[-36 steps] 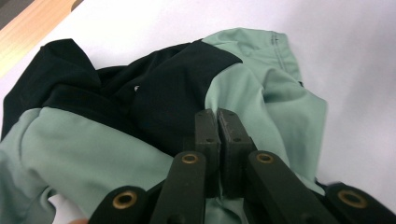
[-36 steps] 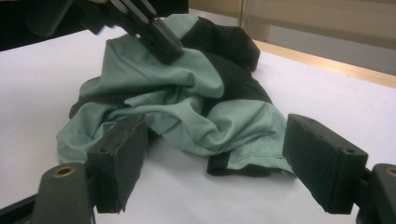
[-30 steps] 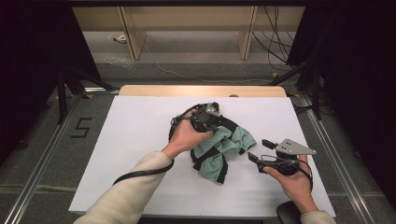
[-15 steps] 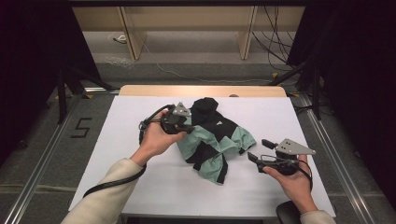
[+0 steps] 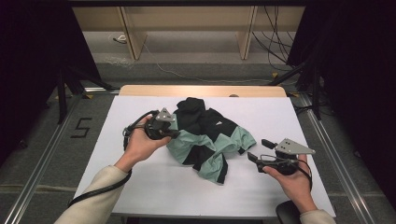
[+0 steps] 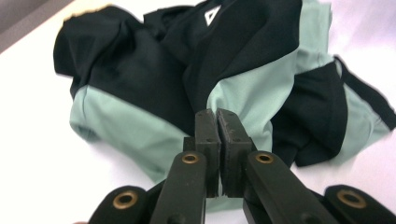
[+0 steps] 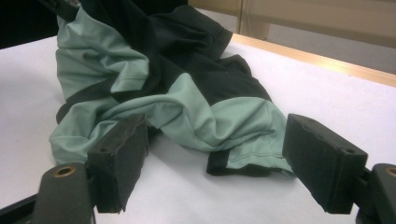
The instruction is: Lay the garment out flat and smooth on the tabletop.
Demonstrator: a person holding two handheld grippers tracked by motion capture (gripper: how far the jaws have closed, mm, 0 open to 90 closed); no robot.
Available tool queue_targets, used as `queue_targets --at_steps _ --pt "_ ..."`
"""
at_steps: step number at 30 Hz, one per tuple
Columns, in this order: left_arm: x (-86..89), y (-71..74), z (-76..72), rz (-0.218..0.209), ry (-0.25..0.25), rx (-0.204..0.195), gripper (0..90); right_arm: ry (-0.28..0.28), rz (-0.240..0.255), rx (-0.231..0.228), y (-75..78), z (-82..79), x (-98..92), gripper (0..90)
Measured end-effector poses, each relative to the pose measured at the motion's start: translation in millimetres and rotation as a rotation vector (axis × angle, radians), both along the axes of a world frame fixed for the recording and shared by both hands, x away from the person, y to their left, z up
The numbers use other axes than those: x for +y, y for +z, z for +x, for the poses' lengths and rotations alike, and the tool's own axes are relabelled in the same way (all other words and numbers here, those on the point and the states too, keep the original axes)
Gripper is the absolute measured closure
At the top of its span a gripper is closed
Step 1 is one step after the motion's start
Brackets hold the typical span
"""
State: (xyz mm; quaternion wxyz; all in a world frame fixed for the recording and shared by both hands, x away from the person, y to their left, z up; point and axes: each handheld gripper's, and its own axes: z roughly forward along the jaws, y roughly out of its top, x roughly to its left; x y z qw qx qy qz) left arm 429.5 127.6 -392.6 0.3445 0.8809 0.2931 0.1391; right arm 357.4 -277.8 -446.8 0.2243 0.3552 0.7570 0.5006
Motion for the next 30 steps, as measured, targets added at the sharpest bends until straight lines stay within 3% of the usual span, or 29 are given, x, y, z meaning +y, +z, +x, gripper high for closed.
queue_targets --at_steps 13,19,20,21,22,23,24,27,28,29,30 --pt "38.5 -23.2 -14.3 0.011 0.044 0.048 87.8 0.000 -0.005 0.002 -0.3 0.1 0.5 23.2" --pt "42.7 -29.4 -17.9 0.004 0.011 0.074 87.2 0.007 -0.018 0.005 -1.4 1.3 3.3 23.3" --pt "43.0 -29.2 -18.2 -0.007 0.012 0.075 86.7 0.007 -0.019 0.005 -1.4 1.4 3.3 23.3" --pt "44.5 -27.4 -17.5 -0.022 0.017 0.068 78.1 0.004 -0.020 0.010 -1.7 1.6 2.5 23.3" --pt "46.0 -25.9 -16.5 -0.041 0.022 0.062 78.1 0.004 -0.020 0.010 -1.7 1.6 2.5 23.3" --pt "49.3 -23.2 -14.1 -0.071 0.024 0.052 72.3 0.002 -0.020 0.010 -1.8 1.7 2.3 23.3" --pt "54.8 -18.8 -9.9 -0.117 0.045 0.042 58.7 -0.001 -0.020 0.009 -1.8 2.1 1.8 23.3" --pt "68.0 -9.3 4.7 -0.171 0.126 0.018 55.5 -0.001 -0.020 0.010 -2.0 2.6 2.1 23.4" --pt "74.1 -7.4 20.2 -0.146 0.175 0.000 56.0 -0.005 -0.027 0.011 -2.0 4.0 3.0 23.8" --pt "74.1 -7.4 20.2 -0.146 0.175 0.000 56.2 -0.005 -0.027 0.011 -2.0 4.0 3.0 23.8" --pt "75.2 -8.7 28.7 -0.109 0.192 -0.012 56.2 -0.009 -0.032 0.013 -1.8 4.8 3.3 24.2"
